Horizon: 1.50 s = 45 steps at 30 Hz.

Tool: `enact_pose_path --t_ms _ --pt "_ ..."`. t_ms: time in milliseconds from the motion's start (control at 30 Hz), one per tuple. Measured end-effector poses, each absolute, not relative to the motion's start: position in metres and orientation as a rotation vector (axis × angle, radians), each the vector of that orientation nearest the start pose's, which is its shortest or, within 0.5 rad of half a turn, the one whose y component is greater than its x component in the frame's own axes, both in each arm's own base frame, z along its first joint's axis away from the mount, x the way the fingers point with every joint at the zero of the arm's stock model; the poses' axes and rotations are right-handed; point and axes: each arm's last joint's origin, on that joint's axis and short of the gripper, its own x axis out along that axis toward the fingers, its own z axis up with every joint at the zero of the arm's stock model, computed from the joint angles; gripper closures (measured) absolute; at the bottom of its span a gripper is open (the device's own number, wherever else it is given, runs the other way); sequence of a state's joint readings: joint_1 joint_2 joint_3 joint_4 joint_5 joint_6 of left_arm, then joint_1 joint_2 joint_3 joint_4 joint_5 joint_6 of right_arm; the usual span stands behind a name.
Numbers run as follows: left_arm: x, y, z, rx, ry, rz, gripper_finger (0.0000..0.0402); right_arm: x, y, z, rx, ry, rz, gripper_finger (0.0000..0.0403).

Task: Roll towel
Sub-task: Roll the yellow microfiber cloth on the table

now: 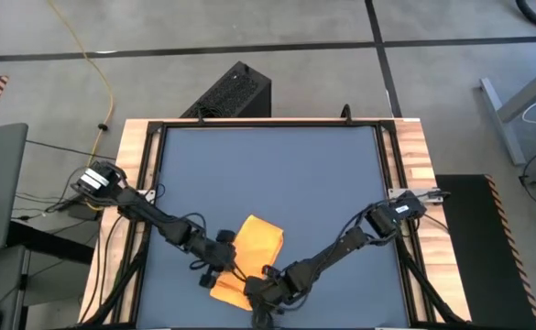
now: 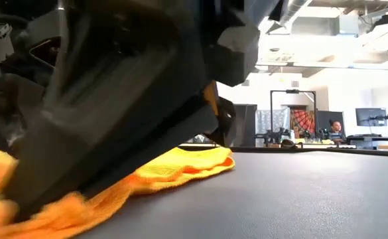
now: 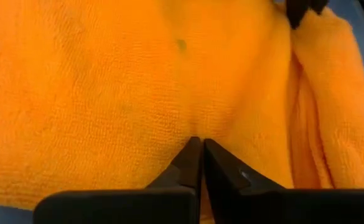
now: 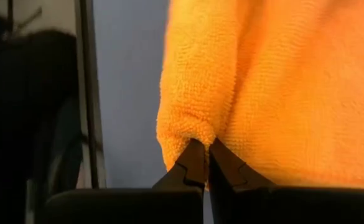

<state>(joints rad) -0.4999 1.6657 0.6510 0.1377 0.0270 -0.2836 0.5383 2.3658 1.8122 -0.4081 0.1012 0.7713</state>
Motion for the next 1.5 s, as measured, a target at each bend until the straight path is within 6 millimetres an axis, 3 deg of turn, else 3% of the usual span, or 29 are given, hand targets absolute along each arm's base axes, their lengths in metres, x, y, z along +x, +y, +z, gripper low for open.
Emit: enact_pose_path --t_ms 433,667,800,1033,1267,1400,1500 --pt "0.207 -0.185 0.111 -0.134 0.892 -0.034 0.0401 0.449 0.215 0.138 0.312 1.110 0.241 0.0382" --pt "0.191 -0.182 0.108 -0.151 0.879 0.175 0.0401 0.469 0.173 0.139 0.333 1.077 0.289 0.0382" --pt "0.185 -0.174 0.110 -0.092 0.860 0.266 0.0401 0.474 0.160 0.140 0.379 1.071 0.289 0.0382" --pt "0.184 -0.170 0.141 0.051 0.765 0.169 0.0388 0.477 0.165 0.143 0.442 1.033 0.278 0.0382" --pt "0.181 -0.167 0.175 0.138 0.668 0.037 0.0316 0.477 0.169 0.143 0.439 1.015 0.284 0.0382" --pt "0.181 -0.178 0.186 0.102 0.650 -0.201 0.0270 0.479 0.166 0.143 0.442 1.006 0.268 0.0382" --pt "0.183 -0.196 0.182 0.102 0.628 -0.374 0.0248 0.480 0.165 0.144 0.456 1.005 0.260 0.0382"
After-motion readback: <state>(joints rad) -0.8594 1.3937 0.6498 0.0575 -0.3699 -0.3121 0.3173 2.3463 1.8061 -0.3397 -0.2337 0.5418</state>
